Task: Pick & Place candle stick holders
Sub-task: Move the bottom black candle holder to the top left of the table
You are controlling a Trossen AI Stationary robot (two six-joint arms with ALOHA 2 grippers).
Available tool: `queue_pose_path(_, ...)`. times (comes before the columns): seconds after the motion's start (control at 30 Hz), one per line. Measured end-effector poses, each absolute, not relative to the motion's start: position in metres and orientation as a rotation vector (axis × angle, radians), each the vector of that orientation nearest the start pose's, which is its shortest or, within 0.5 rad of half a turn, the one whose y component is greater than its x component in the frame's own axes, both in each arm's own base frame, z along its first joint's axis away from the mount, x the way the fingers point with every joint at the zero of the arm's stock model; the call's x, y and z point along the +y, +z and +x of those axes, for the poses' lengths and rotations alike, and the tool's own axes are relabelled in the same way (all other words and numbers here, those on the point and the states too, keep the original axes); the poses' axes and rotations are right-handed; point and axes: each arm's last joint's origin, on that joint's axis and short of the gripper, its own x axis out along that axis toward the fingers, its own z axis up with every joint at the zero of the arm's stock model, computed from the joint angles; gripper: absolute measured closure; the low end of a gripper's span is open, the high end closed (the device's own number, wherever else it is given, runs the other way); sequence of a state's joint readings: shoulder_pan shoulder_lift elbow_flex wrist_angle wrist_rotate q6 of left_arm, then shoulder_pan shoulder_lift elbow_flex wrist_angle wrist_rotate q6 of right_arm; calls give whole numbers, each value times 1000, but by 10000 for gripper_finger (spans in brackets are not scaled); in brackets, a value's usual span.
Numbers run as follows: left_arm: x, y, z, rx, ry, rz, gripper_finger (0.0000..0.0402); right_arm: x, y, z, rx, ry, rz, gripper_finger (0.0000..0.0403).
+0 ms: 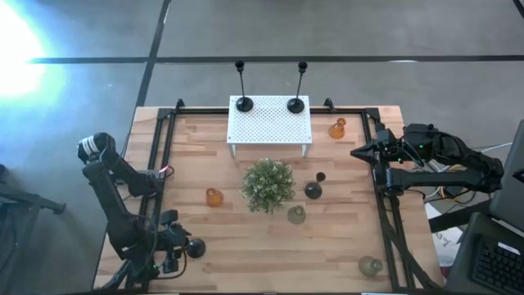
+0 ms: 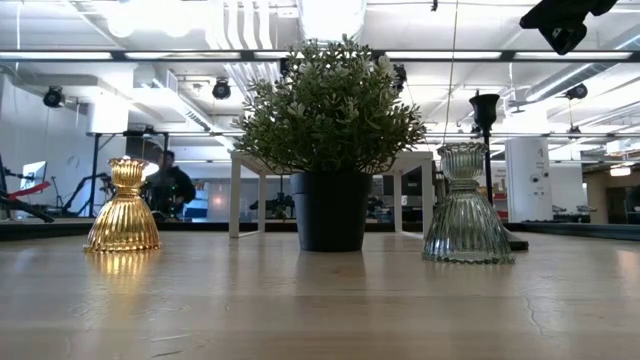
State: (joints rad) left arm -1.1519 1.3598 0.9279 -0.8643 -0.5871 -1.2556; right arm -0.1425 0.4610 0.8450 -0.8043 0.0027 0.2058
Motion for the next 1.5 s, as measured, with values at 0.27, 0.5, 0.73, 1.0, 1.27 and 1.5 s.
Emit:
queue_pose_path(0.27,-211,225,112,908,96,-174,209,-11,329,76,403,-186,232,390)
queue_pose_path(0.5,-210,205,114,880,52,-173,216,-11,329,76,404,-186,232,390)
queue_pose_path(0.73,-213,199,116,851,-35,-102,303,-11,329,76,403,-185,232,390)
queue_pose_path(1.0,-209,204,116,819,-45,-79,382,-11,329,76,403,-185,232,390)
queue_pose_path(1.27,-188,250,125,635,59,-222,384,-11,329,76,403,-185,232,390)
queue_pose_path(1.5,-154,296,146,507,118,-172,384,-11,329,76,404,-186,232,390)
